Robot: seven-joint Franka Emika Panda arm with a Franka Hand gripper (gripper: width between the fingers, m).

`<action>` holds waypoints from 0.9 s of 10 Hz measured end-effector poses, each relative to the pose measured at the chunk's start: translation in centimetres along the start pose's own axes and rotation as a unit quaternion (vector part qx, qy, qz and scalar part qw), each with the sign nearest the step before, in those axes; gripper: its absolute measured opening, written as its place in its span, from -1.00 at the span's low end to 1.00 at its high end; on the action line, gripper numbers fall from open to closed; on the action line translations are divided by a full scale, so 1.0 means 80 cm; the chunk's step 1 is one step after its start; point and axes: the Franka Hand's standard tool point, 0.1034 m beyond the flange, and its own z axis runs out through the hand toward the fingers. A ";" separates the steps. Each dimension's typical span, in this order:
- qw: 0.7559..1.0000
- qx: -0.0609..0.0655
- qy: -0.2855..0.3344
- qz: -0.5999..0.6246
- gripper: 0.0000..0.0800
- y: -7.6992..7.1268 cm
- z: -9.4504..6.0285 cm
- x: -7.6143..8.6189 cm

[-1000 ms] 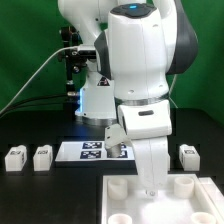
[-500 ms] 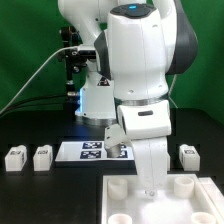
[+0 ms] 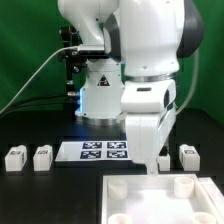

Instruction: Assemble one leg

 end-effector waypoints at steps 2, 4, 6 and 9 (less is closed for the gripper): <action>0.990 -0.002 0.008 0.142 0.62 -0.027 0.000 0.024; 0.968 -0.006 0.016 0.250 0.62 -0.045 0.001 0.045; 0.942 0.002 0.019 0.335 0.62 -0.046 0.002 0.045; 0.874 0.016 0.021 0.486 0.62 -0.071 0.006 0.066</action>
Offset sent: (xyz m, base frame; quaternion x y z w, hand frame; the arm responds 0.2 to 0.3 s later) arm 0.0026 0.0144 0.0027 -0.0859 -0.0054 0.2401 0.9669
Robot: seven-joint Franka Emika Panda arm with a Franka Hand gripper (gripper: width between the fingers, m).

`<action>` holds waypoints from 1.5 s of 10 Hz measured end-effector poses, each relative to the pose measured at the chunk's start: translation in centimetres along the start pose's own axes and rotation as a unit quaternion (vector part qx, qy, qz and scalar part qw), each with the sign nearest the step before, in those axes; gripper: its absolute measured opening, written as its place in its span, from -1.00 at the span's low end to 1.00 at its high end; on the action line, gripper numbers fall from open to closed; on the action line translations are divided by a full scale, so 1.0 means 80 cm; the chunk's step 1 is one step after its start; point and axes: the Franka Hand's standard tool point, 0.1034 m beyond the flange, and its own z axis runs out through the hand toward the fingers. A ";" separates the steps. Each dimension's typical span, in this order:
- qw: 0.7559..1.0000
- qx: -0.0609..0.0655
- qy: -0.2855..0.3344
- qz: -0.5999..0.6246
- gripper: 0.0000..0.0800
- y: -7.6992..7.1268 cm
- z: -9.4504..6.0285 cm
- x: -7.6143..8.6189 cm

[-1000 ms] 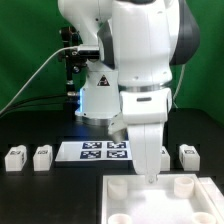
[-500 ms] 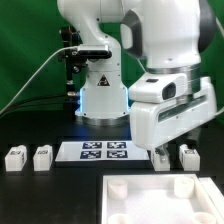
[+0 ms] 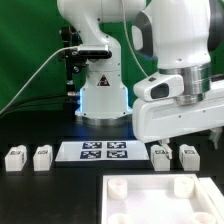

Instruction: Assemble one leg

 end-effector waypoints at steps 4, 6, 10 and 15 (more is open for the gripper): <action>0.998 -0.005 -0.067 0.007 0.62 0.001 0.000 -0.009; 0.979 -0.011 -0.198 0.056 0.62 -0.014 -0.006 -0.020; 0.917 0.003 -0.392 0.072 0.62 -0.008 -0.001 -0.033; 0.899 0.004 -0.431 0.070 0.62 -0.014 0.016 -0.038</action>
Offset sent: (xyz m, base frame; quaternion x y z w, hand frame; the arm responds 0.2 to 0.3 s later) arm 0.0000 0.0000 0.0000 0.0000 -0.0899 0.0000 0.9960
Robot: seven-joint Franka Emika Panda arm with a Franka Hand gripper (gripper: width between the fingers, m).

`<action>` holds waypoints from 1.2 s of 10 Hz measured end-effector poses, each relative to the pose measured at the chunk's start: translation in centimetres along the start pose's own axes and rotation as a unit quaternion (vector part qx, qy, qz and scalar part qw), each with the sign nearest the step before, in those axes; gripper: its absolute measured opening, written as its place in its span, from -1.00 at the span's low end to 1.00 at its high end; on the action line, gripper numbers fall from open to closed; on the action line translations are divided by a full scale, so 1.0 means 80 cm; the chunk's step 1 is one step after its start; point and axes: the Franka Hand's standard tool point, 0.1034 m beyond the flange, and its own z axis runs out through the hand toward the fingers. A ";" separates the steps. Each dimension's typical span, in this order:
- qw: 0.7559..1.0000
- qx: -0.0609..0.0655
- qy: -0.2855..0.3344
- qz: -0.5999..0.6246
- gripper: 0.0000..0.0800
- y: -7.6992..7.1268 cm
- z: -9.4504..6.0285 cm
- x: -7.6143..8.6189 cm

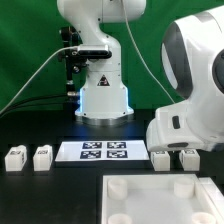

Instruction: Assemble one leg

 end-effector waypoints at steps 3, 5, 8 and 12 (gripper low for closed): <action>1.000 -0.005 -0.005 0.002 0.62 -0.003 0.032 0.003; 1.000 -0.006 -0.003 0.000 0.62 0.000 0.042 0.006; 1.000 -0.006 -0.004 0.000 0.39 0.000 0.043 0.005; 1.000 -0.006 -0.004 0.000 -0.27 0.000 0.044 0.005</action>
Offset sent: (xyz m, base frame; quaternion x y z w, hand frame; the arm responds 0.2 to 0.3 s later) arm -0.0214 0.0037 -0.0229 -0.0169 0.0143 0.0139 0.9997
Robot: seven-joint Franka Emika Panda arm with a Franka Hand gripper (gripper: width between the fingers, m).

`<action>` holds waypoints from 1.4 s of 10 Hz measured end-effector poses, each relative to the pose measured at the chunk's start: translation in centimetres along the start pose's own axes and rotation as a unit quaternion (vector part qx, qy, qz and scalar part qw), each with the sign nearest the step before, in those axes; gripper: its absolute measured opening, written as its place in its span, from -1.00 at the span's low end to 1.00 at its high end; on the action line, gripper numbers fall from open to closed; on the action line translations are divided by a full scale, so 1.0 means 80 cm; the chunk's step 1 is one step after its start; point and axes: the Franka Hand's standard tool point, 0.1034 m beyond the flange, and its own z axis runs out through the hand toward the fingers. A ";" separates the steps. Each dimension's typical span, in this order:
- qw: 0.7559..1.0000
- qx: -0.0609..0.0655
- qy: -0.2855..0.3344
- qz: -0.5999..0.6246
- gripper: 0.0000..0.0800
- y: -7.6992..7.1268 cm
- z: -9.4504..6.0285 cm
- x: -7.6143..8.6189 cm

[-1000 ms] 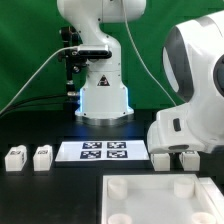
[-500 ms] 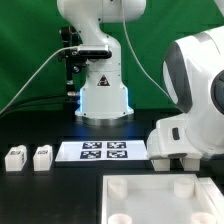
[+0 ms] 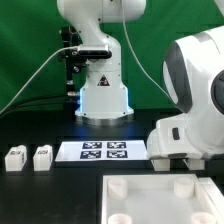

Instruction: Assemble one leg

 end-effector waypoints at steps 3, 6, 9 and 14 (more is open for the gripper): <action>1.000 0.000 0.000 0.000 -0.27 0.000 0.000 0.000; 1.000 0.000 0.000 0.000 -0.27 0.000 0.000 0.000; 0.999 -0.004 0.011 -0.039 -0.27 0.013 -0.045 -0.004; 0.978 -0.005 0.205 -0.040 -0.27 0.025 -0.133 -0.043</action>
Offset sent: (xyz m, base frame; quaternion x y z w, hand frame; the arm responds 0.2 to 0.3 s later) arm 0.0000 0.0000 0.0000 0.0000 0.0000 0.0000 1.0000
